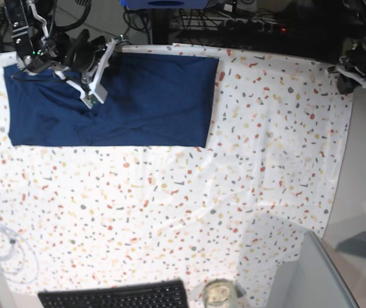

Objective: Layout the t-shirt on the table in an organized manner, then fold the t-shirt properly
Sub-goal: 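Press and smooth the folded shirt with the right gripper, then move the left gripper to the shirt's free end and grasp it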

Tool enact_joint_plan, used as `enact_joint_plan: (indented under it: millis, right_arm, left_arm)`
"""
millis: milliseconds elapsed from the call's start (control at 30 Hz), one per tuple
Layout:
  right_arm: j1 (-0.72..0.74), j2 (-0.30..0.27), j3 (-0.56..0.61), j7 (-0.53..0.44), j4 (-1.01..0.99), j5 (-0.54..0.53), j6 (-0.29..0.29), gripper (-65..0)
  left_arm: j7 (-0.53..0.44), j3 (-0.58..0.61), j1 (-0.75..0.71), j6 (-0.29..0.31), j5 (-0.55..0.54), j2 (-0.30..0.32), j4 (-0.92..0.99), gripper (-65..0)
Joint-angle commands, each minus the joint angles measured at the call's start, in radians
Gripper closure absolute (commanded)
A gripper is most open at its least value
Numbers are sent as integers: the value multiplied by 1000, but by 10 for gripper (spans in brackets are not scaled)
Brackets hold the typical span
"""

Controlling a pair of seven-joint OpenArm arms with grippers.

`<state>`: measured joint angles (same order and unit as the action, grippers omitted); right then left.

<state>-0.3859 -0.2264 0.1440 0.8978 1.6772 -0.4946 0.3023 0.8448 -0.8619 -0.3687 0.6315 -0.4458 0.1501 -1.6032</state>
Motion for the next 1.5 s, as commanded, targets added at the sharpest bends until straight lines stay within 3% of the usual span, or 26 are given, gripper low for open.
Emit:
enact_joint_plan:
  millis: [0, 100, 400, 600, 700, 767, 800, 833, 933, 1033, 1133, 1267, 1467]
  right_arm:
    - [5, -6, -4, -7, 13, -11, 2, -3]
    - [5, -6, -2, -7, 13, -11, 2, -5]
    - [-5, -8, -2, -6, 34, -11, 1, -18]
    - [-34, -43, -36, -7, 169, -11, 1, -309]
    - [-35, -38, -128, -13, 177, -11, 1, -384]
    - [-35, -32, -198, -15, 176, -13, 1, -356]
    - [-34, -23, -235, -15, 176, -13, 1, -312]
    - [-34, -17, -272, -15, 176, -13, 5, -257]
    - [-28, 3, -380, -15, 176, -14, 7, 0]
    - [-28, 25, -449, -15, 176, -14, 7, -42]
    - [-26, 34, -492, -15, 176, -14, 7, -17]
    - [-15, 34, -498, -15, 174, -13, 7, -8]
    - [-8, 34, -496, -15, 173, -13, 7, -14]
  left_arm:
    - [-17, 28, -2, 4, -12, 15, -16, 0]
    - [-17, 175, 10, 0, -17, 10, -26, 0]
    - [-17, 461, 73, 0, -14, -103, -90, 0]
    - [-17, 669, 96, 0, -20, -129, -111, 0]
    - [-17, 726, 107, -2, -14, -168, -90, 0]
    - [-17, 740, 124, -2, -12, -180, -69, 0]
    - [-17, 740, 132, -2, -12, -185, -50, 0]
    - [-17, 740, 139, -2, -12, -185, -29, 0]
    - [-17, 743, 173, -2, -14, -183, 57, 0]
    - [-17, 743, 201, -2, -14, -182, 139, 0]
    - [-26, 743, 225, -2, -14, -178, 217, 0]
    - [-134, 745, 231, -2, -12, -175, 294, 0]
    - [-140, 737, 233, -2, -12, -175, 254, 0]
